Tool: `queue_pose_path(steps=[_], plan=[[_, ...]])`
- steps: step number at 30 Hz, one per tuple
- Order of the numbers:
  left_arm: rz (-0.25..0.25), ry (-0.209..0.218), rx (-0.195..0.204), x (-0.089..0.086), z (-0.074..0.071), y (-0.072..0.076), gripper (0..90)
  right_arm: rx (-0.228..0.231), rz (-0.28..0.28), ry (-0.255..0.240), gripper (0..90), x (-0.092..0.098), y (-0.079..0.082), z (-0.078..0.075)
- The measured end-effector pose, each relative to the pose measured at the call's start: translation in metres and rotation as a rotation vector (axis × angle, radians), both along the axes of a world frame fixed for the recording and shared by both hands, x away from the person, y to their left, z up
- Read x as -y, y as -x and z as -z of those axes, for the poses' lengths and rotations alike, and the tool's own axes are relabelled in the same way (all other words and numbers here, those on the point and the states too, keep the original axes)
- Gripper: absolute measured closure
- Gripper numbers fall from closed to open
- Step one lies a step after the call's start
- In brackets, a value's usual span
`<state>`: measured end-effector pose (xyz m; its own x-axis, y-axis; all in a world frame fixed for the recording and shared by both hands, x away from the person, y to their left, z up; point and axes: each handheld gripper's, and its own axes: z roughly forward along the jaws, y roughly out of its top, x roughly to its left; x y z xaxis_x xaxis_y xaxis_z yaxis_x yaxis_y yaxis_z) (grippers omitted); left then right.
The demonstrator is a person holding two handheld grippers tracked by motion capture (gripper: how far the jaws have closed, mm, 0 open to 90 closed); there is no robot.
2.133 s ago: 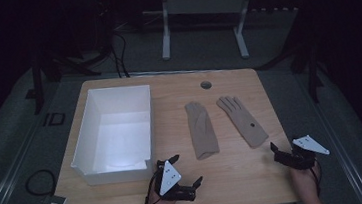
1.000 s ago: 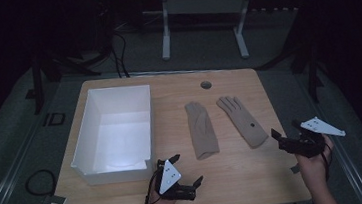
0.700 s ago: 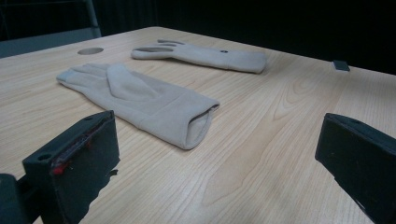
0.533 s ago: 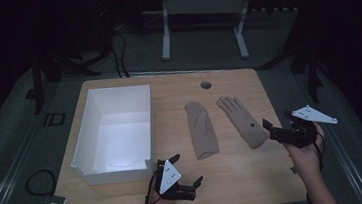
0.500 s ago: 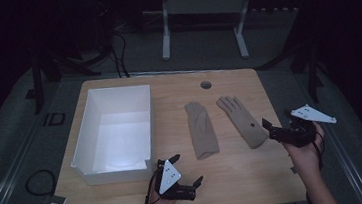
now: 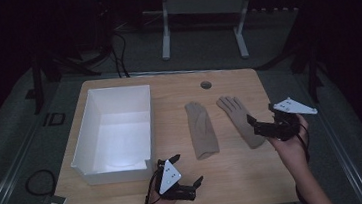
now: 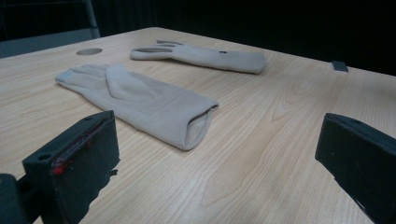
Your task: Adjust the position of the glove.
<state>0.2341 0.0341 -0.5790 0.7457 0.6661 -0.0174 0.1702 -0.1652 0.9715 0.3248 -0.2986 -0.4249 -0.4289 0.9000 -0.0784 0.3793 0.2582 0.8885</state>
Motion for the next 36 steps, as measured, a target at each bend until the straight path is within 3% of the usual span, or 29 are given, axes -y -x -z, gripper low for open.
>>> queue_pose_path(steps=[19, 36], plan=[[-0.001, 0.007, -0.008, -0.001, 0.000, -0.001, 0.0, -0.035, -0.097, 0.008, 16.8, -0.066, -0.024, 0.016], [0.005, 0.004, -0.003, -0.001, 0.000, -0.001, 0.1, -0.126, -0.120, 0.003, 25.0, -0.119, -0.054, 0.058]])
